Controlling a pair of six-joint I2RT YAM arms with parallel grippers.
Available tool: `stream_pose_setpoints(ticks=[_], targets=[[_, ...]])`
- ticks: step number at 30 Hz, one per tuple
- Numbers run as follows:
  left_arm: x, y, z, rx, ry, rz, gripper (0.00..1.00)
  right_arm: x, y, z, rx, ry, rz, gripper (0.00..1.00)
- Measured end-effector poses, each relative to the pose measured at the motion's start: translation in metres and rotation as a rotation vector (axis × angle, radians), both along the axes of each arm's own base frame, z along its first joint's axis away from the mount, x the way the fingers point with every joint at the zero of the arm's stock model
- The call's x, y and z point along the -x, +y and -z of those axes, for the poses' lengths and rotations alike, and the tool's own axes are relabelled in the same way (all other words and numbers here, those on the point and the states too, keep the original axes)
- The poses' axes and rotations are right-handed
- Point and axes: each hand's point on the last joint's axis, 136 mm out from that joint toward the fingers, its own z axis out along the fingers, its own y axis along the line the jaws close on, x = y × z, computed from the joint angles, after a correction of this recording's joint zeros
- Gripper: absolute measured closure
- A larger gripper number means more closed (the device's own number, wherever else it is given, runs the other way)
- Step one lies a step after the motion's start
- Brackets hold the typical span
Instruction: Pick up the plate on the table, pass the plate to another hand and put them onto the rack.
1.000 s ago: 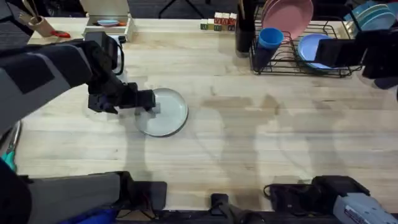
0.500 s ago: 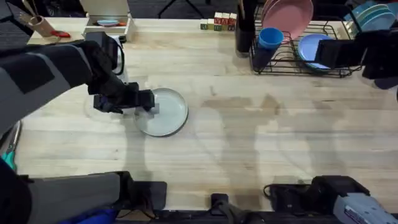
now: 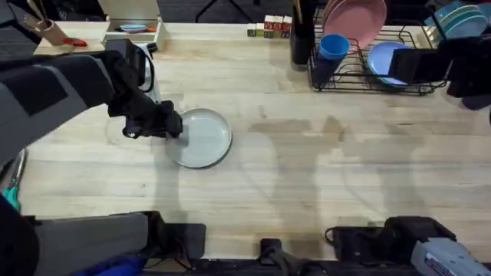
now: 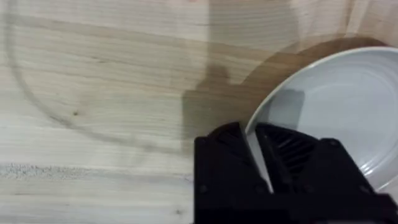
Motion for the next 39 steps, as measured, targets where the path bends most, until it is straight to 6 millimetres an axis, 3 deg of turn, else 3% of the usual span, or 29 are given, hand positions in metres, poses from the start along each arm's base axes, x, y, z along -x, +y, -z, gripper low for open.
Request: stream_pose_setpoints(ticks=[4, 24, 32, 39], targets=[[-0.002, -0.001, -0.002, 0.014, -0.008, -0.002, 0.951, 0.0, 0.0, 0.0, 0.0, 0.0, 0.0, 0.006], [0.007, -0.005, -0.006, 0.036, 0.036, -0.001, 0.959, -0.006, 0.005, -0.008, -0.015, -0.039, -0.022, 0.005], [-0.01, -0.002, -0.036, 0.027, 0.001, -0.001, 0.96, -0.014, 0.008, 0.001, -0.025, -0.007, -0.038, 0.006], [-0.03, 0.001, -0.068, 0.013, -0.061, -0.001, 0.96, -0.025, 0.027, 0.007, -0.035, 0.009, -0.105, 0.006]])
